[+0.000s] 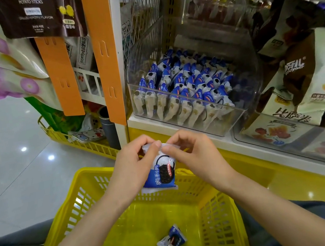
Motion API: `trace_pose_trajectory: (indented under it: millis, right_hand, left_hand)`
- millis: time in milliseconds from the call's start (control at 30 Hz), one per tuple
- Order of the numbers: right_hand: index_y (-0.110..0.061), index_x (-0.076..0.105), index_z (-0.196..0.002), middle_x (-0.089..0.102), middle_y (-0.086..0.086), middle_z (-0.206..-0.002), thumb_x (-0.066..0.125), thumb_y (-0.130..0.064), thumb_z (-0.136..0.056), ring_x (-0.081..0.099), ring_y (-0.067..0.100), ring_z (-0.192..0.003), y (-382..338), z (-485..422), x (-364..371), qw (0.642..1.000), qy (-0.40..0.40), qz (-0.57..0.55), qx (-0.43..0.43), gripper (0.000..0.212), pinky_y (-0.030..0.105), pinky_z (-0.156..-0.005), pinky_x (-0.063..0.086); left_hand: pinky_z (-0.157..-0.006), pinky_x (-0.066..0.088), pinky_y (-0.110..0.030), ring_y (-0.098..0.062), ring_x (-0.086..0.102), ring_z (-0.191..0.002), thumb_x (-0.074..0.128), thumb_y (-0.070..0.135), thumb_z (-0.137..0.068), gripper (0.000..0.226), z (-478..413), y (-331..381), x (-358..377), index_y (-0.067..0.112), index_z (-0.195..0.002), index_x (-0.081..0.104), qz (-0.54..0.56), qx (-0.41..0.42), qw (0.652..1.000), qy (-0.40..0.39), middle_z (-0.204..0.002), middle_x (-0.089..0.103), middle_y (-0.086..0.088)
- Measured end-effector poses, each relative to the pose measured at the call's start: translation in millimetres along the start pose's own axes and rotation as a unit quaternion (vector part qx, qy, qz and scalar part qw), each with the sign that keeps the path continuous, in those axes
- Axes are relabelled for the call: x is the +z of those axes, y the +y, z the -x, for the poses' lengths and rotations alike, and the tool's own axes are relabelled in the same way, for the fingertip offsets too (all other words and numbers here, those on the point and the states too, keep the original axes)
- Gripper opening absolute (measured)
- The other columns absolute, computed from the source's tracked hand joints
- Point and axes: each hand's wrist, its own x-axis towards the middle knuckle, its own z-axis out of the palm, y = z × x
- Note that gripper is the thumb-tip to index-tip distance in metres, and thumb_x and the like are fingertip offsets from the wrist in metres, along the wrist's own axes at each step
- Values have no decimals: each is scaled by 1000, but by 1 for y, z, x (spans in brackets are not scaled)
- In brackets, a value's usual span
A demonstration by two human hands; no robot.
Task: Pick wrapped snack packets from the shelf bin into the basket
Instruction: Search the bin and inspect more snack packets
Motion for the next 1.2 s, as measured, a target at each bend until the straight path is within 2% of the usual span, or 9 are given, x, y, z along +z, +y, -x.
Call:
trace_pose_trajectory:
  millis: [100, 267, 433, 533, 600, 733, 900, 1033, 1200]
  right_hand:
    - [-29, 64, -75, 62, -16, -68, 68, -28, -82, 55, -2, -66, -1, 2, 0, 996, 29, 68, -46, 7, 15, -57, 42]
    - [-29, 65, -77, 64, -15, -73, 66, -30, -82, 58, -2, -75, -1, 2, -1, 988, 86, 110, -62, 5, 11, -61, 41]
    - [-20, 64, -82, 65, -9, -83, 64, -22, -85, 60, 2, -82, -2, -2, -7, 983, 165, 61, -49, 3, 21, -65, 49]
    - [-16, 66, -82, 63, -6, -91, 66, -17, -83, 60, 2, -88, -5, -1, -8, 986, 125, 56, -99, 1, 19, -74, 51]
    - [-14, 68, -83, 61, -4, -97, 67, -16, -83, 58, 3, -93, -5, 5, -3, 979, 63, 120, -155, 2, 19, -79, 50]
    - [-18, 67, -89, 59, -3, -105, 66, -24, -82, 54, 9, -101, -1, 11, 4, 947, -11, 241, -213, 9, 22, -83, 44]
    - [-33, 51, -105, 57, -10, -106, 57, -26, -89, 55, -2, -98, -1, 6, 8, 998, 37, 45, -29, 19, 11, -83, 45]
    - [-13, 60, -108, 68, 6, -105, 49, -20, -94, 64, 10, -88, -1, -2, 6, 980, -4, -155, 129, 19, 21, -72, 53]
    - [-17, 56, -92, 65, 0, -90, 58, -14, -89, 64, 8, -70, -2, -2, 10, 977, 24, -169, 127, 5, 32, -66, 55]
  left_hand:
    - [-53, 38, -20, -3, 47, -58, 55, 27, -89, 23, -2, 1, -1, 25, -67, 58, 12, -18, 1000, -12, -59, 54, 7]
    - [-64, 48, -27, -8, 58, -70, 58, 25, -88, 8, -4, 1, 0, 23, -80, 60, 1, -24, 1000, 14, -74, 63, 7]
    - [-61, 50, -31, -18, 59, -70, 55, 14, -91, 16, -3, -4, -4, 22, -77, 58, -63, -98, 991, 59, -75, 61, 0]
    - [-46, 49, -23, -18, 60, -61, 35, 30, -99, 38, -5, 8, -1, 12, -80, 62, 131, -277, 952, -21, -76, 64, -10]
    - [-51, 53, -25, -22, 63, -66, 30, 41, -97, 48, -6, 13, -1, 9, -86, 63, 238, -328, 913, -36, -78, 67, -11]
    - [-69, 55, -31, -19, 67, -77, 50, 32, -92, 28, -5, 7, -5, 11, -92, 69, 285, -264, 921, 26, -85, 72, -9]
    - [-88, 48, -36, -15, 68, -89, 52, 26, -92, 19, -4, 3, -5, 22, -93, 70, 213, -200, 956, 29, -91, 74, 1]
    - [-72, 49, -15, -3, 67, -81, 52, 20, -92, 12, -1, 5, 2, 22, -102, 59, 175, -135, 975, 9, -87, 73, 7]
    - [-71, 46, -9, 6, 55, -90, 67, 23, -80, 36, 2, -1, 4, 38, -100, 42, 4, -36, 998, 47, -103, 55, 18]
